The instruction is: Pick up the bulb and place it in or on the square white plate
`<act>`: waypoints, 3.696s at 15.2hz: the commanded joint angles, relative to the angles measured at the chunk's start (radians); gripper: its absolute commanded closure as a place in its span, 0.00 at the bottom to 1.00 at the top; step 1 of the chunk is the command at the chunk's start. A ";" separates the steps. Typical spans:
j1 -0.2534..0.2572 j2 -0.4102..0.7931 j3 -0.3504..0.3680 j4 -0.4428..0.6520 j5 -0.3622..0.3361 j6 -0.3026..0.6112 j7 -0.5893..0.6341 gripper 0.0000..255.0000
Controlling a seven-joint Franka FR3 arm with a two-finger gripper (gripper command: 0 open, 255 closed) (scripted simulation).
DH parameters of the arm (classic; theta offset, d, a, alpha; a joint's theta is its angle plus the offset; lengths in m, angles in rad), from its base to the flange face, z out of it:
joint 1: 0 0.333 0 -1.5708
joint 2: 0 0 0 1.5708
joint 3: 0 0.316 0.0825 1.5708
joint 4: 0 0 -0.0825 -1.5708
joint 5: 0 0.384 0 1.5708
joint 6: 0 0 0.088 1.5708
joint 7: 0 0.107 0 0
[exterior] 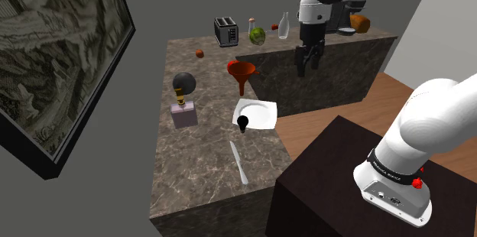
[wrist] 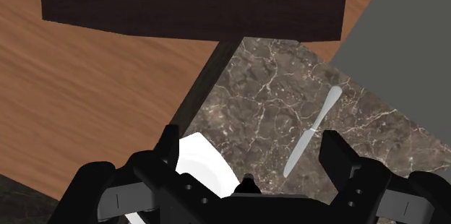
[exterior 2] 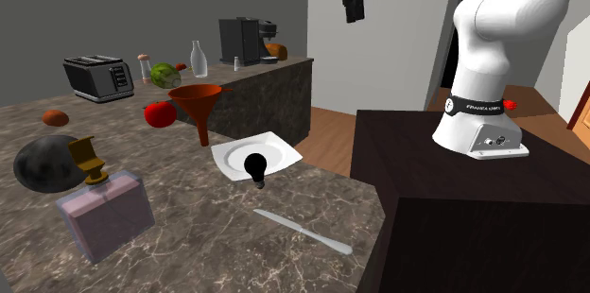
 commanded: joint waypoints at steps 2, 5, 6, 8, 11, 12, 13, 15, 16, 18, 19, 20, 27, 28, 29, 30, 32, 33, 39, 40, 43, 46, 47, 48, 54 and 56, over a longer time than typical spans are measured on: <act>0.010 0.102 0.016 0.001 0.013 0.101 0.015 0.00; 0.019 0.211 0.030 0.016 0.024 0.193 0.028 0.00; 0.022 0.248 0.034 0.024 0.027 0.222 0.033 0.00; 0.027 0.325 0.043 0.044 0.032 0.277 0.042 0.00; 0.035 0.443 0.054 0.084 0.037 0.352 0.056 0.00; 0.038 0.483 0.058 0.100 0.038 0.375 0.060 0.00; 0.040 0.523 0.061 0.118 0.039 0.397 0.065 0.00; 0.045 0.603 0.067 0.157 0.039 0.437 0.075 0.00; 0.048 0.643 0.069 0.178 0.038 0.455 0.080 0.00; 0.054 0.724 0.073 0.224 0.036 0.487 0.091 0.00; 0.057 0.764 0.074 0.249 0.035 0.501 0.096 0.00; 0.060 0.804 0.075 0.276 0.033 0.514 0.101 0.00; 0.084 1.084 0.076 0.496 0.020 0.568 0.137 0.00; 0.088 1.124 0.076 0.533 0.018 0.570 0.142 0.00; 0.091 1.155 0.075 0.561 0.016 0.571 0.145 0.00; 0.092 1.163 0.075 0.559 0.017 0.582 0.145 0.00; 0.093 1.180 0.076 0.556 0.017 0.603 0.145 0.00; 0.094 1.189 0.076 0.554 0.018 0.613 0.144 0.00; 0.096 1.222 0.077 0.550 0.019 0.650 0.144 0.00; 0.096 1.222 0.077 0.550 0.019 0.650 0.144 0.00; 0.096 1.222 0.077 0.550 0.019 0.650 0.144 0.00; 0.096 1.222 0.077 0.550 0.019 0.650 0.144 1.00; 0.096 1.222 0.077 0.550 0.019 0.650 0.144 1.00; 0.096 1.222 0.077 0.550 0.019 0.650 0.144 1.00; 0.096 1.222 0.077 0.550 0.019 0.650 0.144 1.00; 0.109 1.231 0.074 0.565 0.019 0.679 0.167 0.00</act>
